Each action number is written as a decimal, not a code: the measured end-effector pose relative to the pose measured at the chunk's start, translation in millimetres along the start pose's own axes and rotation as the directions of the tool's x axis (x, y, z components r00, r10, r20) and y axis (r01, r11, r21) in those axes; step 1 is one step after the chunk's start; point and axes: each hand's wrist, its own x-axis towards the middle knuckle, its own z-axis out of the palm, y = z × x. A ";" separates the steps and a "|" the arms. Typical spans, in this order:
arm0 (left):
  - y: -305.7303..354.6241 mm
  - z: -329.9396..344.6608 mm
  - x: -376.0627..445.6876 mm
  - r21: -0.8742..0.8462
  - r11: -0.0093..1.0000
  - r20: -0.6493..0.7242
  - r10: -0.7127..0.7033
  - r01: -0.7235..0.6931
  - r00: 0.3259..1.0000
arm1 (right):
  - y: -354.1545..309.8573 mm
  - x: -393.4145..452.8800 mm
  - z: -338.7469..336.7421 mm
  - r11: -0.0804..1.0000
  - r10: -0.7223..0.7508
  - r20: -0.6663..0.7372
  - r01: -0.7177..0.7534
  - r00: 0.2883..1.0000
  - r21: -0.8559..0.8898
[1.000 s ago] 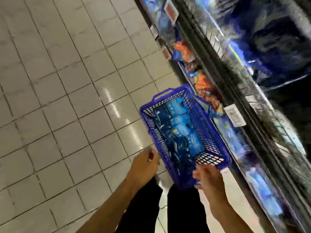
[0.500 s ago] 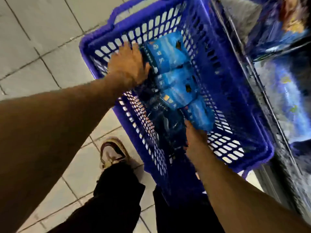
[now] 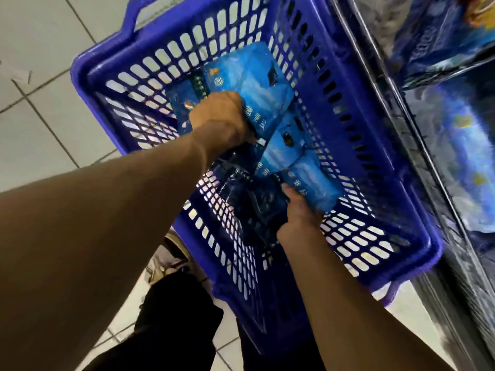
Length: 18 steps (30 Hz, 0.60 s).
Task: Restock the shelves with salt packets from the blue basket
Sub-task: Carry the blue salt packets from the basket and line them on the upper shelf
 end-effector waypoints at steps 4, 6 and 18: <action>7.9 0.4 -1.8 -0.016 1.000 -0.029 -0.016 0.016 0.999 | -0.6 -2.6 -1.1 1.000 0.007 0.045 -0.008 0.999 0.021; 8.7 6.6 -5.2 -0.086 0.996 -0.016 0.006 -0.007 1.000 | -3.3 -8.5 -4.6 0.998 0.049 0.115 -0.053 0.992 0.035; -48.3 -36.7 -163.3 -0.904 0.232 0.384 0.080 0.358 0.920 | -36.2 -130.1 -125.1 0.985 0.111 0.651 -0.168 0.751 0.027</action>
